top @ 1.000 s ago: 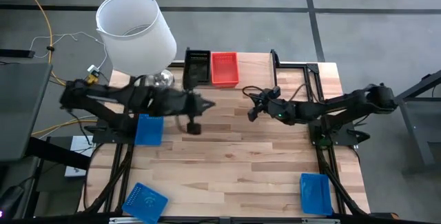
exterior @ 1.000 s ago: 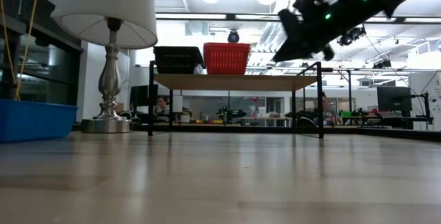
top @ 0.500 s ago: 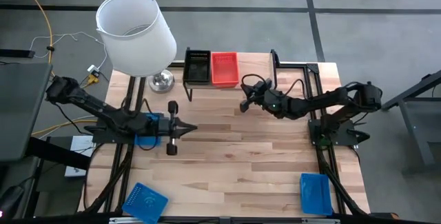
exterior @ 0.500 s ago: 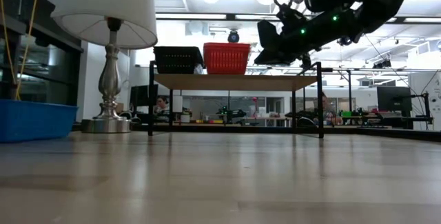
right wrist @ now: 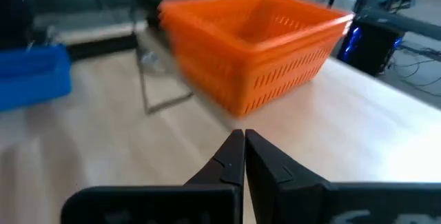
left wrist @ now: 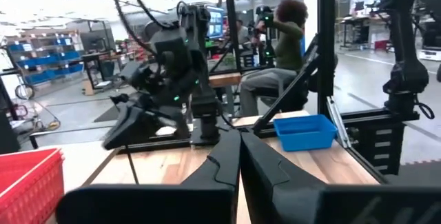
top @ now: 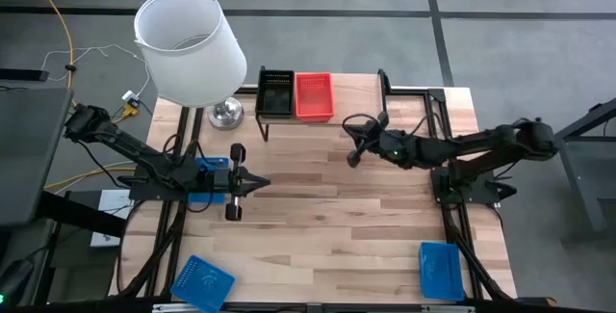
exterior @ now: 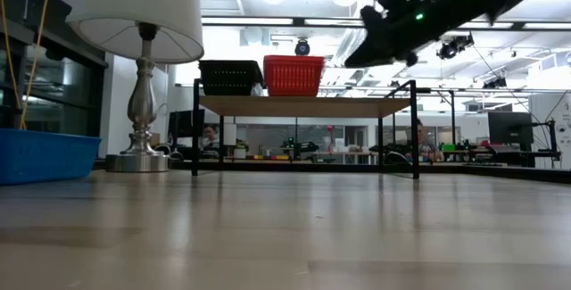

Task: Stack baskets on shelf by color
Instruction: Put the bottom right blue bin on the shelf

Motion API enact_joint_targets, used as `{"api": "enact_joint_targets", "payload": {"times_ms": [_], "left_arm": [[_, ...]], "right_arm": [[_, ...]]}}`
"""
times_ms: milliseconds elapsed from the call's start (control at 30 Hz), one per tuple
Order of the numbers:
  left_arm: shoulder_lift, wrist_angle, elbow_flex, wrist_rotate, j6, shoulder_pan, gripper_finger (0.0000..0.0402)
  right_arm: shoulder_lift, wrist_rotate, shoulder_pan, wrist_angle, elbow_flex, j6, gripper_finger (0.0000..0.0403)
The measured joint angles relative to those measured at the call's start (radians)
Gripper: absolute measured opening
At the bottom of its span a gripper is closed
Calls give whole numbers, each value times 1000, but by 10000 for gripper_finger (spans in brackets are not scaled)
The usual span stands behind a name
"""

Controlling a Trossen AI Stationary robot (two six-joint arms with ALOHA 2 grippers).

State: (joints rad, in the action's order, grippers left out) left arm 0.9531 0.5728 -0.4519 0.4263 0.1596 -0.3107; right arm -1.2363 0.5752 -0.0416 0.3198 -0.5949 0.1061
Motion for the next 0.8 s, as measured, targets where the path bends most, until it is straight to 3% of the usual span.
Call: {"api": "enact_joint_targets", "payload": {"times_ms": [233, 400, 667, 800], "left_arm": [[0, 0, 0, 0, 0, 0, 0], [0, 0, 0, -1, 0, 0, 0], [0, 0, 0, -1, 0, 0, 0], [0, 0, 0, -27, 0, 0, 0]], "right_arm": [[146, -41, 139, -309, 0, 92, 0], [198, -142, 257, -516, 0, 244, 0], [175, -126, 480, -585, 0, 472, 0], [169, -168, 592, -595, 0, 636, 0]]}}
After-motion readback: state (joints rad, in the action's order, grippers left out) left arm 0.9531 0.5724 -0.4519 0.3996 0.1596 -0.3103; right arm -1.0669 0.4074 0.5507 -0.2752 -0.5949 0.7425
